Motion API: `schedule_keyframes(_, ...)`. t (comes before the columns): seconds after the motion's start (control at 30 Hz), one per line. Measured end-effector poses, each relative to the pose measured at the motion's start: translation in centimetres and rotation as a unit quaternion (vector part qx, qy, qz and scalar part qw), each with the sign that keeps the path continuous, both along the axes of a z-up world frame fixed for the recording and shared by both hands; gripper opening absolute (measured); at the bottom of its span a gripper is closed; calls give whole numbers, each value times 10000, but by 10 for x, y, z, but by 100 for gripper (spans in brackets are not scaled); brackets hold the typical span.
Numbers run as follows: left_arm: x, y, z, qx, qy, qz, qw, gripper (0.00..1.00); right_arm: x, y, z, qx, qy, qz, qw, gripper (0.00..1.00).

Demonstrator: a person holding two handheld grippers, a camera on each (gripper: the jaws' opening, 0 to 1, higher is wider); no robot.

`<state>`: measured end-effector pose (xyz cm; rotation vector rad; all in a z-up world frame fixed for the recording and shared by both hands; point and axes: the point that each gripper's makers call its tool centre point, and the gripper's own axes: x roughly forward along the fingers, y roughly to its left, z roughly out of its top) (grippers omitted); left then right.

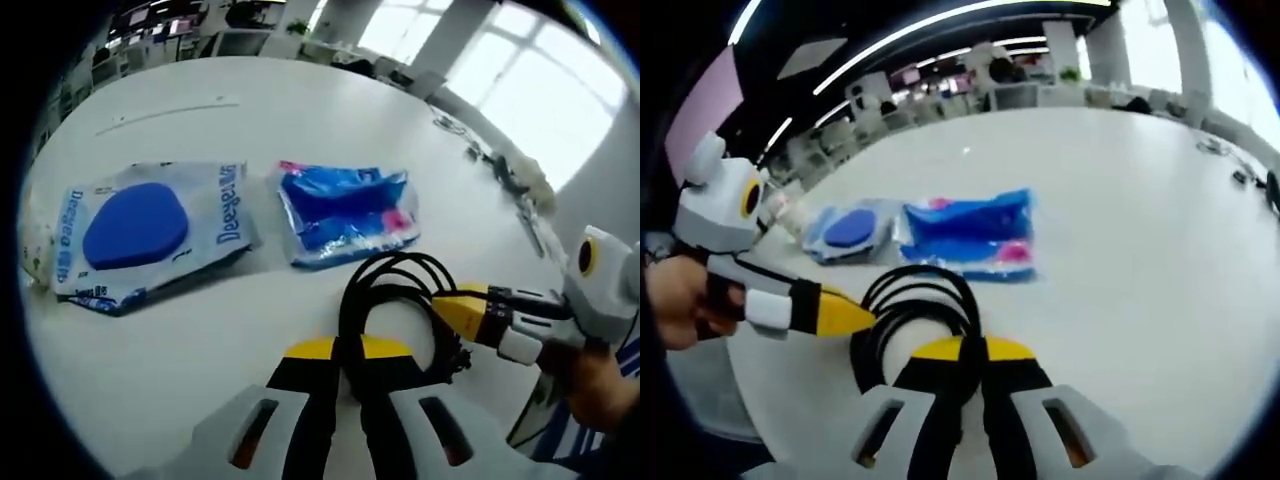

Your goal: Arrange the tabletop items into an orderly group along one side of the table until the central work area is clear of visible clutter.

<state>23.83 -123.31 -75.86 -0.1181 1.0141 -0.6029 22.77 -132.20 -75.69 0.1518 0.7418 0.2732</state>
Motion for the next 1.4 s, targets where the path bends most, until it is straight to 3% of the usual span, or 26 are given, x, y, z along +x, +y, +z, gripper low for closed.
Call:
schedule_keyframes(1.03, 0, 1, -4, 68, -66, -155, 9998, 7, 3, 1, 0, -271, -148, 185, 9994, 2)
schedule_keyframes(1.17, 1, 1, -4, 51, -110, -142, 9998, 9, 3, 0, 0, -577, -282, 400, 9971, 4)
schedule_keyframes(1.3, 2, 2, -2, 45, -155, -126, 9998, 14, 5, -5, 0, -882, -393, 489, 9941, 12)
schedule_keyframes(1.4, 2, 4, -3, 50, -162, -136, 9998, 22, 8, -6, 4, -796, -528, 382, 9947, 34)
